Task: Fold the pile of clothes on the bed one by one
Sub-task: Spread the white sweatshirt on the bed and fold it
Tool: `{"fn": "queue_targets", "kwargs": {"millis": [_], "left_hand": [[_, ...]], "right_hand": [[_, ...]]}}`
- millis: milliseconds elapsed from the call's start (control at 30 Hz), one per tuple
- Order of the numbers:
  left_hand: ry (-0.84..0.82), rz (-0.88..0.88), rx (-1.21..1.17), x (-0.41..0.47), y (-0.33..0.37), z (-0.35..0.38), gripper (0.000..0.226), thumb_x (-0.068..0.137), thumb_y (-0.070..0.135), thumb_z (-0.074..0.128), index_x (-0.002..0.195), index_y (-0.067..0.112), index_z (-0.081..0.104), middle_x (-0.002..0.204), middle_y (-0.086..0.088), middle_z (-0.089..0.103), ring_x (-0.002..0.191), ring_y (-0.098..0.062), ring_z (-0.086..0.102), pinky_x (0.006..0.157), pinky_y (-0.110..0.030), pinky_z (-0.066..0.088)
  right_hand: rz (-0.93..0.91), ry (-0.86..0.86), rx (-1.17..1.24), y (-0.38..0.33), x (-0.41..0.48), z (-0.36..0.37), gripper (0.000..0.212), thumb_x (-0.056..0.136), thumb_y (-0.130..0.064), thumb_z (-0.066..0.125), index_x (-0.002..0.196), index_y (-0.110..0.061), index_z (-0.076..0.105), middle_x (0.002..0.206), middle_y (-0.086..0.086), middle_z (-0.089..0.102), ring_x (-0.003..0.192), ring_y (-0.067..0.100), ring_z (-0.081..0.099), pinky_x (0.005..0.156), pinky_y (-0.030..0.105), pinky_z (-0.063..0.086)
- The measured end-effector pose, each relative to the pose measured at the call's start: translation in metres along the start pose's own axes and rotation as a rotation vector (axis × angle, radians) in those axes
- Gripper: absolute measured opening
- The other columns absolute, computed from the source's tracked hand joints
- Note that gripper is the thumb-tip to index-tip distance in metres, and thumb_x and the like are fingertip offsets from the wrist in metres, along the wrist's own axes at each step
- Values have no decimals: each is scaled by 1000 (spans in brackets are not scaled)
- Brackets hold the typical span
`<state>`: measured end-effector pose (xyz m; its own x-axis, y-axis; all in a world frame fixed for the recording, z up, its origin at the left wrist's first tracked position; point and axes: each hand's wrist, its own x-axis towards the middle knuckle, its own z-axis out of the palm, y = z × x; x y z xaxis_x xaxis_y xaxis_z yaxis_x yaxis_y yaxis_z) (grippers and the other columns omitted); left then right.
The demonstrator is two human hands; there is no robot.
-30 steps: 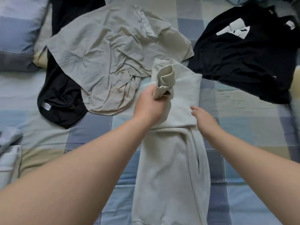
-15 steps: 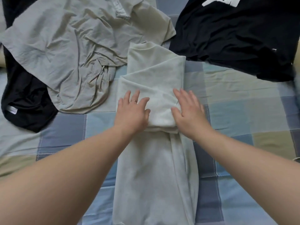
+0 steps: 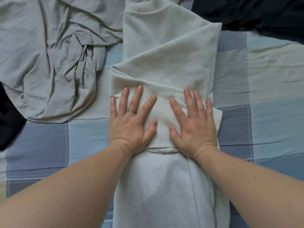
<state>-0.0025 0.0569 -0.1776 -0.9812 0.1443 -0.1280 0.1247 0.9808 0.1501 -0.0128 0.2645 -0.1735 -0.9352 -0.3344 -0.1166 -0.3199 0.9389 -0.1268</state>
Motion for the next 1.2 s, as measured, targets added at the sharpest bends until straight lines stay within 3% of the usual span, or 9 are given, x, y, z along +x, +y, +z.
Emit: {"fn": "queue_targets", "kwargs": {"millis": [500,667,867,967,1200], "left_hand": [[-9,-23,-46,2,0,0,69,90,66,28,156,47,20,170,5,6,156,-27,-2,123,-55,-5],[-30,-126,-104,-11,12,-1,62,97,62,23,156,48,14,170,7,2,156,-22,-9,124,-50,-9],[-107,-155,-182,-127,39,15,65,100,60,25,158,45,2,169,5,-15,154,-20,-18,123,-48,-13],[-175,-164,-187,-198,46,24,67,100,62,24,159,43,-2,169,2,-15,154,-18,-19,122,-47,-14],[-176,-296,-219,-315,59,39,74,99,63,25,160,36,-6,168,3,-17,154,-21,-18,123,-46,-11]], "right_hand": [[23,-5,10,-2,0,-3,71,92,-53,31,159,-28,28,167,14,15,154,34,13,124,57,6],[176,-34,16,-14,-12,-3,68,97,-55,22,161,-34,11,170,8,-1,156,24,-2,125,48,-4],[284,-133,31,-51,-112,12,73,100,-61,20,160,-32,-9,167,8,-21,154,22,-19,124,44,-11],[270,-215,-24,-65,-178,22,74,97,-64,13,160,-32,-8,167,9,-21,153,22,-21,123,45,-14],[278,-221,-49,-80,-308,40,68,99,-60,9,157,-36,-16,165,9,-27,151,22,-27,123,47,-14]]}}
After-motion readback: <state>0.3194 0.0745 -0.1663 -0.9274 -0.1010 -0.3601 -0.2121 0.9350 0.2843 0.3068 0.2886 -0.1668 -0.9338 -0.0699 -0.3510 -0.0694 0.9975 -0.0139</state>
